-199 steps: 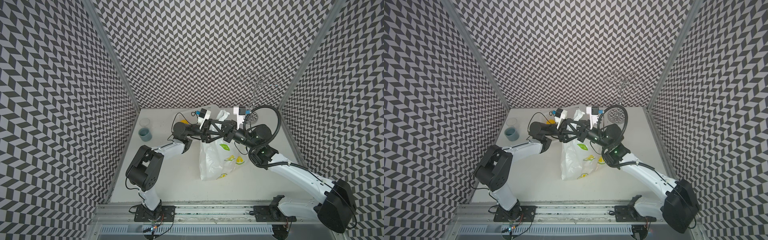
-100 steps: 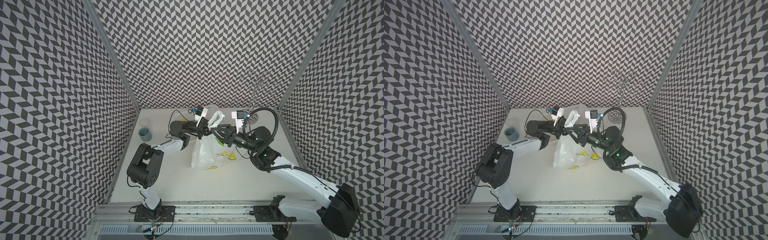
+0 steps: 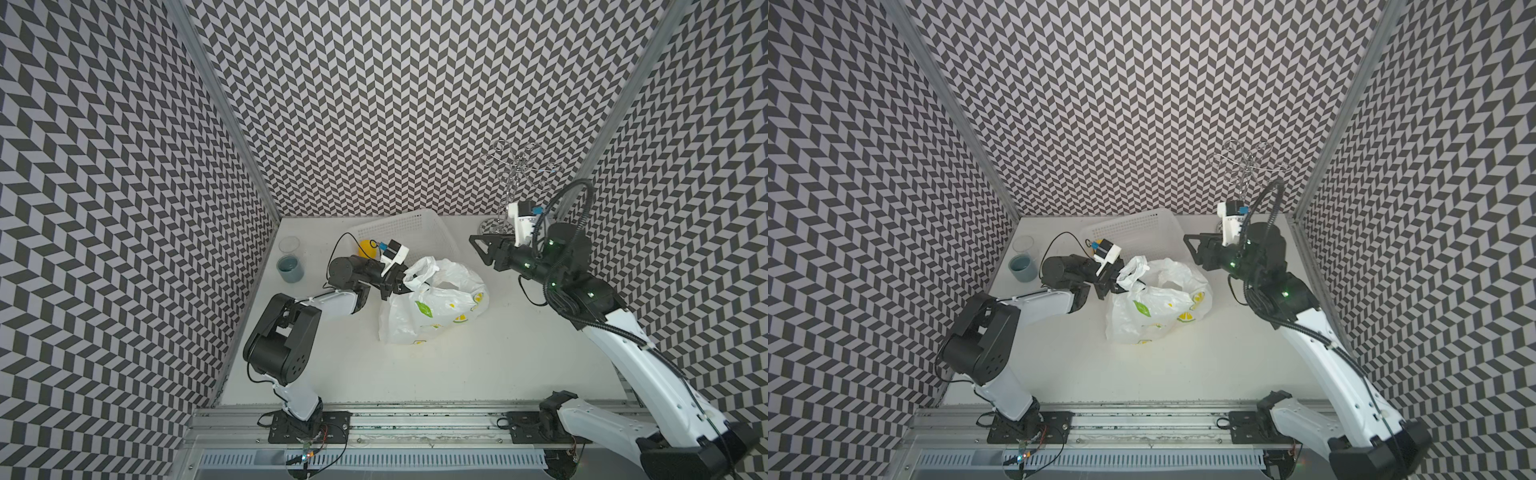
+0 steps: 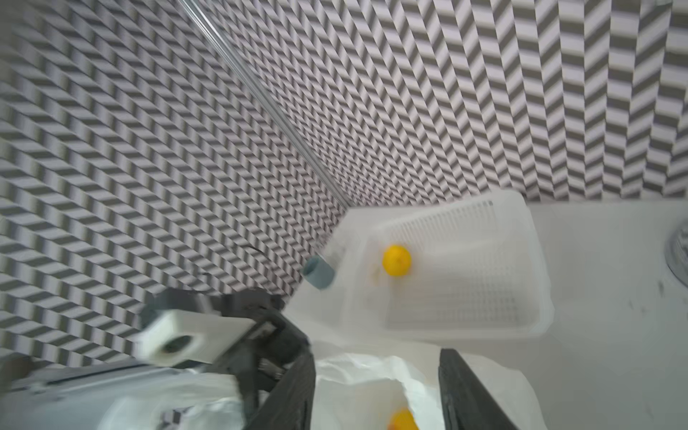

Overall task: Place the peach into a plastic bag & tie a knot
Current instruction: Adjust the plastic bag at the center of the board.

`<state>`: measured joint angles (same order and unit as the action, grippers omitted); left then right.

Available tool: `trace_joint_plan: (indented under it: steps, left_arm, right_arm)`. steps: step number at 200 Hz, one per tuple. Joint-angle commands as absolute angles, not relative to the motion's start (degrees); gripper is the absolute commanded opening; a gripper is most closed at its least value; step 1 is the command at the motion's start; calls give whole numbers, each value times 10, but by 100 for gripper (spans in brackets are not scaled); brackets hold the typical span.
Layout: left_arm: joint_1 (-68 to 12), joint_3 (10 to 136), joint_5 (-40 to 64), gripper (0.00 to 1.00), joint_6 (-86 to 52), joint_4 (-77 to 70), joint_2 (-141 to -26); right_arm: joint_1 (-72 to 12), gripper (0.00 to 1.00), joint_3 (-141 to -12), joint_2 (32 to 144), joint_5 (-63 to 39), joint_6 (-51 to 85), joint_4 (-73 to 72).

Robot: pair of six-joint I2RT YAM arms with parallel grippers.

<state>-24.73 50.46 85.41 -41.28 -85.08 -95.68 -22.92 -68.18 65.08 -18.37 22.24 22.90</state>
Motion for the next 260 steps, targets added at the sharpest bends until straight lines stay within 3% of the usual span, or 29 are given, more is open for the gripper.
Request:
trace_joint_plan:
  steps: [1, 8, 22, 31, 64, 97, 123, 163, 194, 222, 260]
  left_arm:
    - [-251, 497, 858, 0, -171, -597, -879]
    - [-254, 515, 846, 0, -34, -437, -855]
    - [-276, 604, 785, 0, 328, 19, -840]
    - [-290, 640, 760, 0, 412, 127, -849]
    - [-278, 592, 807, 0, 284, -40, -828]
    - [-268, 573, 792, 0, 306, -28, -813]
    - [-267, 566, 791, 0, 307, -33, -819]
    - [-270, 576, 798, 0, 300, -35, -815]
    - [-274, 574, 801, 0, 285, -47, -809]
    - [-278, 572, 807, 0, 279, -52, -808]
    - [-282, 559, 809, 0, 273, -58, -798]
  right_arm:
    - [-261, 57, -699, 670, -131, 172, 355]
    - [-283, 57, -710, 679, -111, 165, 368]
    - [-322, 56, -731, 709, -67, 155, 401]
    - [-343, 55, -740, 727, -47, 153, 421]
    - [-373, 53, -749, 745, -12, 185, 462]
    - [-373, 56, -743, 667, 28, 227, 460]
    - [-388, 53, -716, 658, -44, 270, 478]
    - [-442, 50, -651, 667, -67, 323, 410]
    - [-447, 52, -649, 718, -21, 322, 379]
    - [-449, 61, -636, 753, 84, 360, 311]
    - [-448, 57, -598, 784, 143, 374, 154]
